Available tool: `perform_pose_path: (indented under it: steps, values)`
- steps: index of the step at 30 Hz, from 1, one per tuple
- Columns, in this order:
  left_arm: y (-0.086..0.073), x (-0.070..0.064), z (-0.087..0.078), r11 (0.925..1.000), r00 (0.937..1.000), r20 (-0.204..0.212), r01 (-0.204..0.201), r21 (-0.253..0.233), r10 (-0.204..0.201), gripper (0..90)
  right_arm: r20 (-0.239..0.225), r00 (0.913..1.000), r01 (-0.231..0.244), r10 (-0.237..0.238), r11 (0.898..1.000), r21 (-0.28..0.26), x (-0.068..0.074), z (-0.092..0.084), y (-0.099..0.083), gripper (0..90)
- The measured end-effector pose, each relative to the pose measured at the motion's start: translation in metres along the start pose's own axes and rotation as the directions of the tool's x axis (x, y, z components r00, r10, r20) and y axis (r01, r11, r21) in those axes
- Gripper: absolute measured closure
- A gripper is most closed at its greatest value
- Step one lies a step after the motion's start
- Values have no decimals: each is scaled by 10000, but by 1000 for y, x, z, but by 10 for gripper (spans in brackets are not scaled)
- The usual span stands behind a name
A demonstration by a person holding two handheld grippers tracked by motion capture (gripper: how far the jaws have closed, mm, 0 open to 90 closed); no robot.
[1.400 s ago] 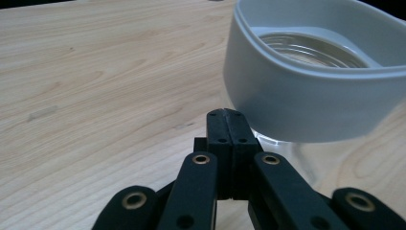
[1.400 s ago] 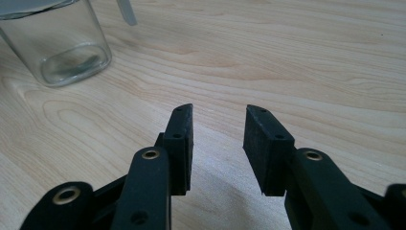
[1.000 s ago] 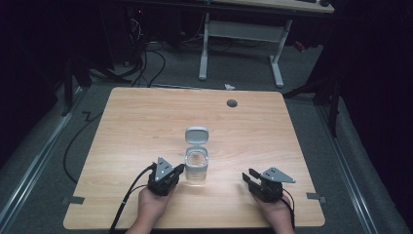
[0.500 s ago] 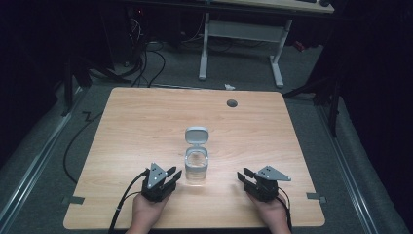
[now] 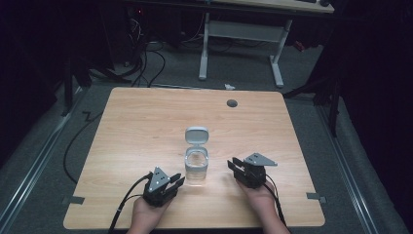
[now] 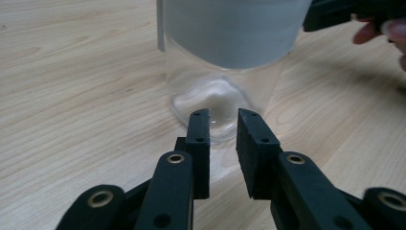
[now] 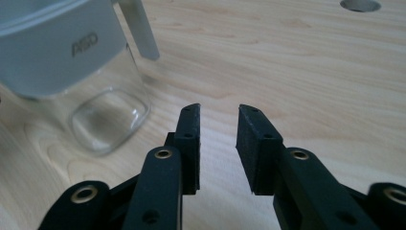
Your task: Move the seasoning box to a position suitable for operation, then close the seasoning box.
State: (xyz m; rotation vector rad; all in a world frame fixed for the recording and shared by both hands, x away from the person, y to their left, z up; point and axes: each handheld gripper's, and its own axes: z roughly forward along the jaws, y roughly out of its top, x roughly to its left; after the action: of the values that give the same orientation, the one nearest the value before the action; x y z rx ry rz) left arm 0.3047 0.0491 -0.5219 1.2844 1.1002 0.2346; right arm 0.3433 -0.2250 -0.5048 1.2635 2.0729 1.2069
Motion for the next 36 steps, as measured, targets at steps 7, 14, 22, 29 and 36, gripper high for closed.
perform_pose_path:
  steps: [7, 14, 22, 29, 36]
  values:
    - [-7, -7, 4, 9998, 9997, 220, -56, 166, 52, 846, -189, 9991, 372, -377, 9989, -287, 8, 14, 29, 886]
    - [-9, -9, 9, 9998, 9997, 238, -65, 206, 60, 886, -272, 9981, 536, -551, 9973, -505, 9, 22, 46, 900]
    - [-11, -10, 18, 9999, 9997, 256, -28, 163, 24, 900, -267, 9974, 655, -676, 9953, -720, 12, 33, 65, 900]
    - [-12, -7, 22, 9997, 9996, 253, 97, 227, -103, 900, -248, 9969, 721, -750, 9921, -1022, 14, 40, 83, 900]
    - [-14, -8, 23, 9997, 9997, 245, 55, 238, -61, 900, -278, 9967, 726, -765, 9900, -1206, 14, 43, 92, 900]
